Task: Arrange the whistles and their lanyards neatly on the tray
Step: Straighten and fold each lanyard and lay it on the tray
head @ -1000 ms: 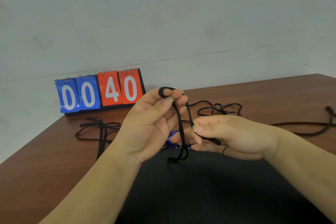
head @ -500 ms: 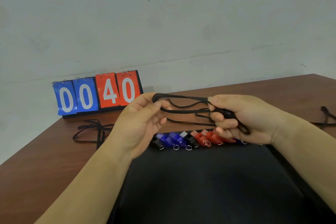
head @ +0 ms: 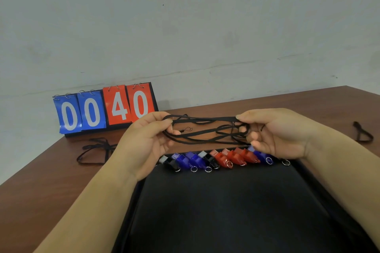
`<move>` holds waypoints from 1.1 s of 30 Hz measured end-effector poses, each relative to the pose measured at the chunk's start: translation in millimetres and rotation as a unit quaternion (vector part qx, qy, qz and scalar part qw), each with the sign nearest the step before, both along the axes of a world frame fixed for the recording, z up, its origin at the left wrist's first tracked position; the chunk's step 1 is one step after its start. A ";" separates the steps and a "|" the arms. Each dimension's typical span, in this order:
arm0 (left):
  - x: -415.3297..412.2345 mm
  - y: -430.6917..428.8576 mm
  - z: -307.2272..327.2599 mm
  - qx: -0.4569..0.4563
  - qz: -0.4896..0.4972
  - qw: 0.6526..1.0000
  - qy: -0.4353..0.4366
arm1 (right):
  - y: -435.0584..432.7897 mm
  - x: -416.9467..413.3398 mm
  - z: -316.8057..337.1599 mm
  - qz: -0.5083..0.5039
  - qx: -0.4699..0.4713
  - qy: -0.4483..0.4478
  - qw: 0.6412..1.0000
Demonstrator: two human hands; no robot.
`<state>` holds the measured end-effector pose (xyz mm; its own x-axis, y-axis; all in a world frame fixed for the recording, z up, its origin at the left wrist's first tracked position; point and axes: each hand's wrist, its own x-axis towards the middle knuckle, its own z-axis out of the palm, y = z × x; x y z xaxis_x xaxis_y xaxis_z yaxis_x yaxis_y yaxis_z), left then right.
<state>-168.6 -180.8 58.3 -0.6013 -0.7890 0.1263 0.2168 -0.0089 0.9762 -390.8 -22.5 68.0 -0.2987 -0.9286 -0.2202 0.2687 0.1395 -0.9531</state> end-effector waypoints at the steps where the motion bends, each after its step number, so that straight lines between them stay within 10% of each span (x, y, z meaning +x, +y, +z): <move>1: 0.1 -0.2 -0.2 0.002 -0.002 1.000 0.001 | 0.1 0.4 0.7 0.003 0.002 -0.007 1.000; 21: 4.5 -4.2 -5.3 -0.094 0.067 0.983 -0.143 | 4.2 -14.9 0.6 -0.076 -0.008 0.056 0.996; 26: 12.5 -2.2 -4.8 -0.324 0.030 0.910 -0.257 | 5.1 -21.2 -1.6 -0.070 -0.027 0.023 0.997; 33: 13.0 -2.0 -4.8 -0.390 -0.102 0.836 -0.373 | 12.5 -27.1 -1.5 -0.039 -0.001 0.138 0.990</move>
<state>-155.6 -182.8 53.6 -0.8544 -0.5128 0.0836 -0.3833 0.7308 0.5649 -417.9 -10.0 66.6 -0.4186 -0.9005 -0.1180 0.0077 0.1264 -0.9919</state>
